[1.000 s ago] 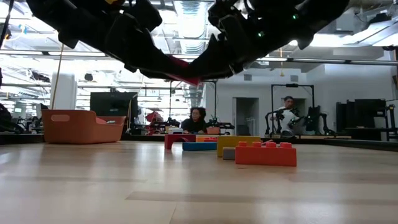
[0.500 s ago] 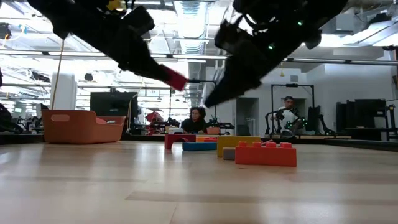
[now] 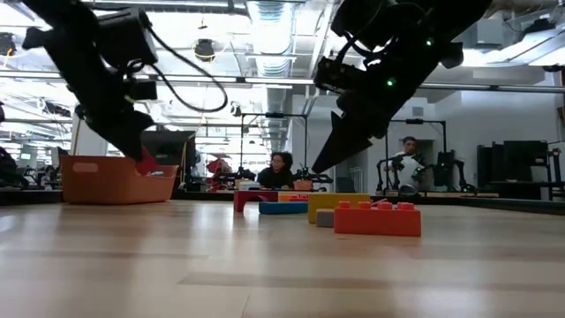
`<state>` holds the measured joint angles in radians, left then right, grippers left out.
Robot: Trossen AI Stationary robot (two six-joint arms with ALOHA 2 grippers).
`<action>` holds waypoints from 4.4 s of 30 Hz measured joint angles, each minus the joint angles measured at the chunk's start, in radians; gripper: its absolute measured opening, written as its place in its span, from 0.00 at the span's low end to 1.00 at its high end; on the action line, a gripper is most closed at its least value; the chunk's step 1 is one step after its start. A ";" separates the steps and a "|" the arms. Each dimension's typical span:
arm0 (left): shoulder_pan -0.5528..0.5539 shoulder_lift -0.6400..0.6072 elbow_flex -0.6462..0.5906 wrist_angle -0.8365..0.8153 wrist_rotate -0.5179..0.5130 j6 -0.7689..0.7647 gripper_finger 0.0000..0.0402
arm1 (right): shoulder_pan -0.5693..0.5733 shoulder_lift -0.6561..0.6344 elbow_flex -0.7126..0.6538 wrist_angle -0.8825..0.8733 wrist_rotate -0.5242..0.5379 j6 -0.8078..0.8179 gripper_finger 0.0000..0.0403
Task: Sort blocks by size
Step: Put the large red wooden block into the orange bin, then adjust the orange bin, then put the large red wooden block into the orange bin
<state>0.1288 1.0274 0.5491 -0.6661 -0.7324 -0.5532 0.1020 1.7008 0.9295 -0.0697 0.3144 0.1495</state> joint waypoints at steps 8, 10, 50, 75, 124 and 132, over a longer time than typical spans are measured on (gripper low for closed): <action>0.008 0.019 -0.015 -0.047 -0.014 -0.078 0.38 | 0.000 0.000 0.000 0.000 0.002 0.000 0.55; 0.007 0.012 0.001 -0.028 -0.030 -0.053 0.38 | 0.000 0.000 0.000 0.000 0.002 0.000 0.55; 0.248 0.191 0.094 0.002 0.477 0.168 0.62 | 0.029 0.000 0.000 0.131 -0.001 -0.079 0.55; 0.178 0.189 0.371 -0.112 0.483 0.305 0.62 | 0.026 0.000 0.000 0.129 -0.001 -0.075 0.55; -0.028 0.758 0.386 0.615 0.509 0.517 0.19 | 0.009 -0.182 -0.085 -0.098 0.044 0.052 0.55; -0.030 0.692 0.385 0.505 0.521 0.572 0.08 | 0.015 -0.182 -0.085 -0.085 0.044 0.044 0.55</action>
<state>0.0984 1.7196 0.9345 -0.1607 -0.2113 0.0186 0.1169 1.5188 0.8448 -0.1545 0.3580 0.1935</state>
